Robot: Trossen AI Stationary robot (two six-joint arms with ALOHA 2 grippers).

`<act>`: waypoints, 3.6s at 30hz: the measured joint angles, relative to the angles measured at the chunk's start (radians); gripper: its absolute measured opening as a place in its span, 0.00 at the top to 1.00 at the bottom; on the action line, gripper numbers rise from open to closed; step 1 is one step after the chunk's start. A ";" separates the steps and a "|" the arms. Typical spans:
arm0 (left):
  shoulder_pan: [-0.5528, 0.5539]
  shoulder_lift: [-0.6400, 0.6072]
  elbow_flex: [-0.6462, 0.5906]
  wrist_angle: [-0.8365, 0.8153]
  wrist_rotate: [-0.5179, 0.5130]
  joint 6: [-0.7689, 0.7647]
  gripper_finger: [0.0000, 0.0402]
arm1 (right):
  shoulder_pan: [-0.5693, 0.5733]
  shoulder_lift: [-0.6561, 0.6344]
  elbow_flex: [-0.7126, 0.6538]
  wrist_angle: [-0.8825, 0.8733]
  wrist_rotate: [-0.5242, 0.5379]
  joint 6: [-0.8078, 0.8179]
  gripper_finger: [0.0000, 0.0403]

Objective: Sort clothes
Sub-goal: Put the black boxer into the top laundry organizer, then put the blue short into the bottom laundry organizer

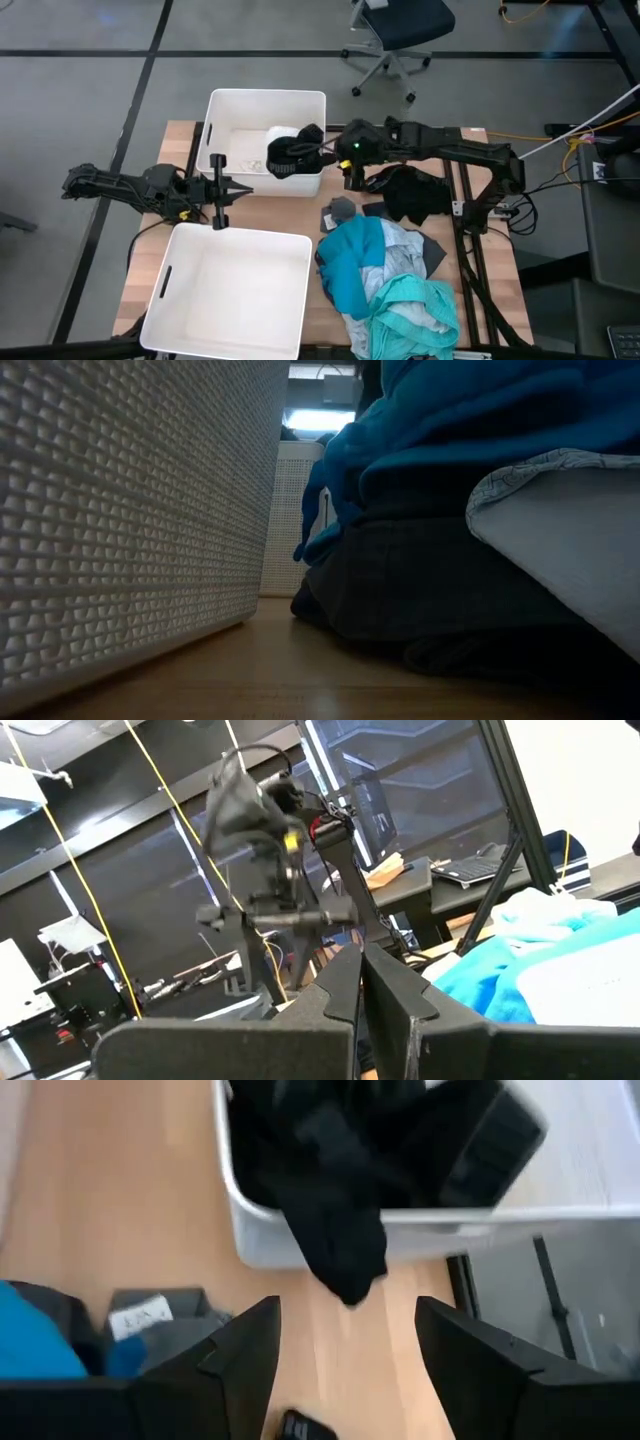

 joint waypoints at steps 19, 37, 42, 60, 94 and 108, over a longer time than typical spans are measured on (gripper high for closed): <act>0.000 0.000 0.000 0.005 0.000 -0.009 0.99 | 0.010 0.048 -0.134 0.564 0.031 -0.108 0.42; 0.000 0.000 0.000 0.007 0.000 0.006 0.99 | -0.037 0.175 -0.135 0.738 -0.053 -0.142 0.42; 0.000 0.000 0.000 0.006 0.000 0.008 0.99 | -0.081 0.192 -0.132 0.746 -0.001 -0.133 0.42; 0.000 0.000 0.000 0.006 0.000 0.008 0.99 | 0.049 0.117 0.060 0.508 -0.328 -0.016 0.42; 0.000 0.000 0.000 0.007 0.000 0.008 0.99 | 0.331 -0.053 0.122 -0.179 0.073 0.300 0.42; 0.000 0.000 0.000 0.007 0.000 0.011 0.99 | 0.587 -0.057 -0.238 -0.019 -0.088 0.600 0.42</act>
